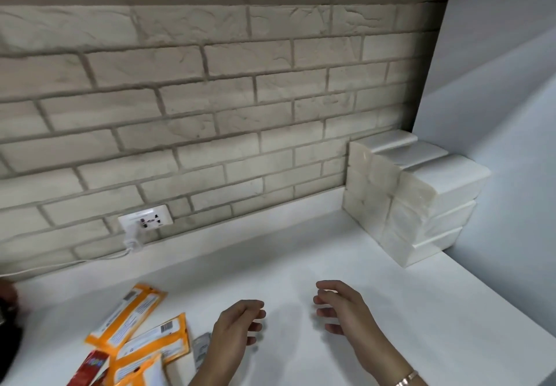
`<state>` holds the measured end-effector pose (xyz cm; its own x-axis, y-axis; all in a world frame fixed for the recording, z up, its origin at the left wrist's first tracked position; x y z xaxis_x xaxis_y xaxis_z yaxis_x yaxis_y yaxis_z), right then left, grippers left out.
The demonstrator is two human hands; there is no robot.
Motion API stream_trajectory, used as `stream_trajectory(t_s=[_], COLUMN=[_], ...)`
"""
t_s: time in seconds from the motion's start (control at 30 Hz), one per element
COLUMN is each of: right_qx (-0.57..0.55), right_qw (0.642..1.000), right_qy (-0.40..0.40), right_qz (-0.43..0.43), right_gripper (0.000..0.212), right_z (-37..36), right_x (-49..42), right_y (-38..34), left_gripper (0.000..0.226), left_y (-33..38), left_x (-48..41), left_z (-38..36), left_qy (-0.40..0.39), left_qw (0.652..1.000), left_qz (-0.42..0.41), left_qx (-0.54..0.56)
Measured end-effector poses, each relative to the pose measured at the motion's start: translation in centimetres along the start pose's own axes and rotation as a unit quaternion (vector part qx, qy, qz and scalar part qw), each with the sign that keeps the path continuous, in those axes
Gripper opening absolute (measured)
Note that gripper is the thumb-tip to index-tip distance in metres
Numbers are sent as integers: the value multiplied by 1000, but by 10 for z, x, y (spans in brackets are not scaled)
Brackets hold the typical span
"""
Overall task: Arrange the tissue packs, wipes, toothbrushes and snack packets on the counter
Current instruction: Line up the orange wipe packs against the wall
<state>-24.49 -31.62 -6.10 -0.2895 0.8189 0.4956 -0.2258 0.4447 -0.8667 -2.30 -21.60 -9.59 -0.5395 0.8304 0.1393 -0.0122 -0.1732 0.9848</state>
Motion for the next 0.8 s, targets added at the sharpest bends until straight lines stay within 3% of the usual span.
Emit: stream_trajectory(t_s=[0.2,0.33,0.5,0.8], right_qx=[34,64,106,197], right_qw=[999,997,990,969], right_qy=[-24,-49,-93,-150], right_qz=[-7,-8,-12,-5], right_gripper=[17,17,15,14], right_z=[-61,-99,-149,-205], right_x=[15,20,26,39], right_y=[16,18,26,37], left_gripper=[18,24,16,11], left_y=[-14,-24,-34,-59], left_x=[20,32,47,50], left_z=[63,100,141,184], left_qy=[28,24,6,21], left_qw=[1000,997,976,969], left_qz=[8,-25,-76,-70], left_qx=[5,-68,-202,-234])
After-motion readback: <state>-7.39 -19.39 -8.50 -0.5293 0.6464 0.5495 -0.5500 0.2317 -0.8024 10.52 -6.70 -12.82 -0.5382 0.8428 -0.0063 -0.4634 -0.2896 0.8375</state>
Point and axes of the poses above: each hand's wrist, its own x-axis away from the middle knuckle, its own z-axis out of the back of the hand, y = z × x, the point moved 6 cm from there along -x, towards the middle knuckle, and after that the axes turned 9 degrees about -z, right-handed, at the moved point
